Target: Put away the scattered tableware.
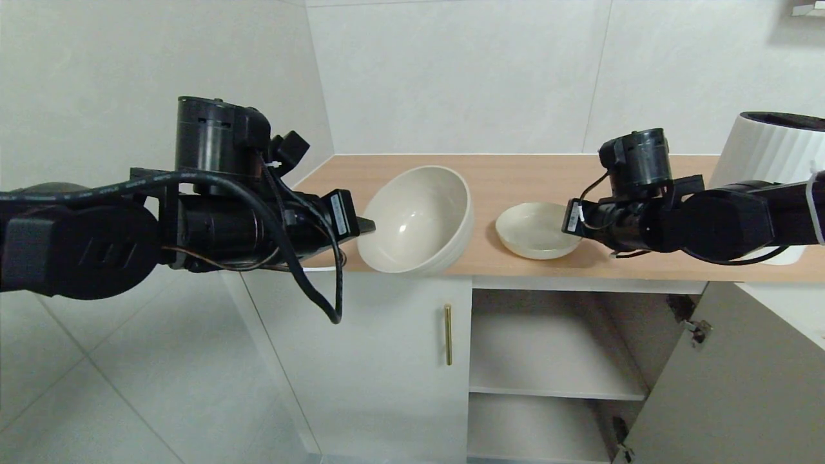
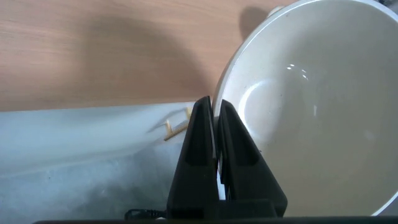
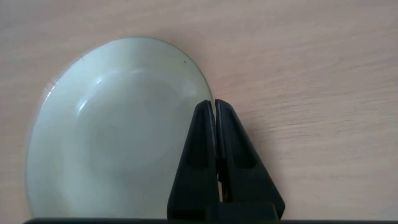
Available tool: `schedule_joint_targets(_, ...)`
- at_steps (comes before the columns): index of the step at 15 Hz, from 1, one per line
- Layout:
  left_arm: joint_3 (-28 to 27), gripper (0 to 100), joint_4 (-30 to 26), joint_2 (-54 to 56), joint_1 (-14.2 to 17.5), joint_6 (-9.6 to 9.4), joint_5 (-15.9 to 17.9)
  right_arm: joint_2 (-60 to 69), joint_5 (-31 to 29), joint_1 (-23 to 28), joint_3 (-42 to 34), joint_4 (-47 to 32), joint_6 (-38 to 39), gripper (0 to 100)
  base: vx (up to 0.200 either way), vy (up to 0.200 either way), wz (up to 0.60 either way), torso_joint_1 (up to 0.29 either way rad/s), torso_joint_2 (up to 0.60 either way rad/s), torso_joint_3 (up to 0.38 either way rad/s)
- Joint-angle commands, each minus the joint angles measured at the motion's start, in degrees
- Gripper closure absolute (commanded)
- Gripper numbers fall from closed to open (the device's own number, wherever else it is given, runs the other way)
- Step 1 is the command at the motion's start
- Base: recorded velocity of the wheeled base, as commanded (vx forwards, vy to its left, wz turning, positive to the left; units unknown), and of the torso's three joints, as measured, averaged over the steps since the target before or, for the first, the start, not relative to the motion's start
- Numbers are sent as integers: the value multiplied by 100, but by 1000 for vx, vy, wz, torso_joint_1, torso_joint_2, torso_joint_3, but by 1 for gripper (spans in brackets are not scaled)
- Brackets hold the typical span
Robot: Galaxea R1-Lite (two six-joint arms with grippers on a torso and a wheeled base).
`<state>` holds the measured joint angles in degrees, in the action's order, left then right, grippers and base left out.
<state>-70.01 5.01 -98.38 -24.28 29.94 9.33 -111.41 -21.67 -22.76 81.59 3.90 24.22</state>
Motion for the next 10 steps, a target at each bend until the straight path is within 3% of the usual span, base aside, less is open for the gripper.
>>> schedule_joint_targets(1, 348, 100, 70, 354, -85, -278, 61, 849, 322, 52, -398, -3, 12, 100, 0, 0, 0, 0, 0, 0)
schedule_joint_targets(3, 647, 100, 281, 477, -85, -392, 69, 1183, 542, 44, -671, -30, 39, 100, 0, 0, 0, 0, 0, 0)
schedule_joint_targets(5, 1191, 100, 1169, 521, -85, -384, 52, 1737, 1236, 52, -1093, -452, 39, 100, 0, 0, 0, 0, 0, 0)
schedule_joint_targets(10, 1455, 100, 1406, 521, -305, -401, 78, 2203, 2282, 140, -1506, -1287, -40, 100, 0, 0, 0, 0, 0, 0)
